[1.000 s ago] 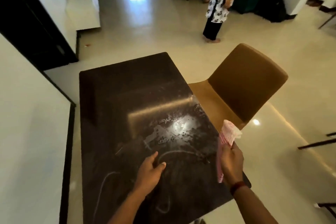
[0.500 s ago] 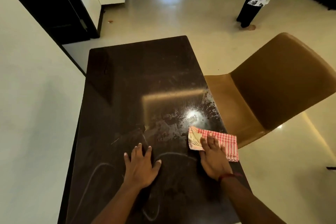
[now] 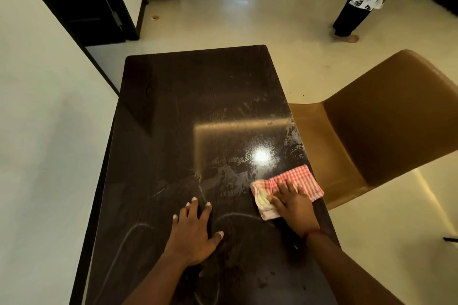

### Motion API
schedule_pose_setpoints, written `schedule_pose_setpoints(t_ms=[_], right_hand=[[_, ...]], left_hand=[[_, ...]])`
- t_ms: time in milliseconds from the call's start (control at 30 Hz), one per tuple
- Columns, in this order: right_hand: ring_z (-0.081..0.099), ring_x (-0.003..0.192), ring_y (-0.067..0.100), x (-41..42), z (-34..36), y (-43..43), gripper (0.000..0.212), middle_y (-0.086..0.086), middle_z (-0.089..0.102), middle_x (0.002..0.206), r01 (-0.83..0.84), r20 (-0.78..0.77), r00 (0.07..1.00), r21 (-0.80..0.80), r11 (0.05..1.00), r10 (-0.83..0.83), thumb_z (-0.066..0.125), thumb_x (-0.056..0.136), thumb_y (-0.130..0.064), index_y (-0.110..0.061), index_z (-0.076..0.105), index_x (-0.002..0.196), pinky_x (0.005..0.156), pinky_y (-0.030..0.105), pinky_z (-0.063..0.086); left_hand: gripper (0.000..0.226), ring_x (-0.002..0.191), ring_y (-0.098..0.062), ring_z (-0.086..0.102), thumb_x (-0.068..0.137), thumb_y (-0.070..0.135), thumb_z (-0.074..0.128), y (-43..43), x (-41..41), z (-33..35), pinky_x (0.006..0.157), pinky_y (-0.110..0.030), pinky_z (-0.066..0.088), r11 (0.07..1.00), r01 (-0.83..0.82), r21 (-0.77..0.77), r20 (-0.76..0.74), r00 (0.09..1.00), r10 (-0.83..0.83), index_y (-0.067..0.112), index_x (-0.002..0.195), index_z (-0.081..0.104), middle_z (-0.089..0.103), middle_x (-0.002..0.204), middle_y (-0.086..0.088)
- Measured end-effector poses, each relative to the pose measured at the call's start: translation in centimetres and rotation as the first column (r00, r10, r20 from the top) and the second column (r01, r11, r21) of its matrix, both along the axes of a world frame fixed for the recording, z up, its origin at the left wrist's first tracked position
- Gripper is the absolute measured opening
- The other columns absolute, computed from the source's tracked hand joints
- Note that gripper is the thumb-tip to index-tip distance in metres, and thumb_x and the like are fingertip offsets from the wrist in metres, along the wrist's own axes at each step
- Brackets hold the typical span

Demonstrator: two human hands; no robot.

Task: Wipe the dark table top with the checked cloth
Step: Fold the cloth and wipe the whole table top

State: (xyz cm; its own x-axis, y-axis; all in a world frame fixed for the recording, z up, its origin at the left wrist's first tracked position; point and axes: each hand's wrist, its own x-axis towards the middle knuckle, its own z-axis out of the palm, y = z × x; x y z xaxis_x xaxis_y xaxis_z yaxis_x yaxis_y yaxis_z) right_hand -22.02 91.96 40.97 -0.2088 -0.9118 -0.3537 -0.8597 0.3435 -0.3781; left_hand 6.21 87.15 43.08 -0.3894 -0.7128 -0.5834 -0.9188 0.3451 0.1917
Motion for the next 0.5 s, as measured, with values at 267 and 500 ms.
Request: schedule_pose_setpoints(t_ms=[267,500], right_hand=[[-0.005,0.147,0.036,-1.7,-2.0,-4.4,0.05,0.016,0.001,0.16,0.171,-0.112,0.979,-0.026,0.985,-0.173,0.036,0.101,-0.037,-0.026,0.028,0.149,0.116,0.053,0.002],[-0.009,0.147,0.02,-0.9,-1.6,-0.8,0.077,0.001,-0.001,0.161,-0.158,-0.078,0.985,-0.027,0.987,0.155,0.003,0.084,-0.072,-0.036,0.032,0.146,0.117,0.043,0.0]], left_hand=[[0.099,0.148,-0.036,-0.007,0.08,0.079,0.039,-0.2,-0.1,-0.3,0.12,-0.056,0.004,0.998,0.01,0.056,0.023,1.0,-0.012,0.027,0.155,-0.001,-0.013,0.162,-0.012],[0.098,0.148,-0.036,-0.006,0.081,0.077,0.042,-0.3,0.1,0.3,0.12,-0.056,0.004,0.997,0.022,0.079,0.013,1.0,-0.024,0.028,0.155,-0.001,-0.013,0.162,-0.012]])
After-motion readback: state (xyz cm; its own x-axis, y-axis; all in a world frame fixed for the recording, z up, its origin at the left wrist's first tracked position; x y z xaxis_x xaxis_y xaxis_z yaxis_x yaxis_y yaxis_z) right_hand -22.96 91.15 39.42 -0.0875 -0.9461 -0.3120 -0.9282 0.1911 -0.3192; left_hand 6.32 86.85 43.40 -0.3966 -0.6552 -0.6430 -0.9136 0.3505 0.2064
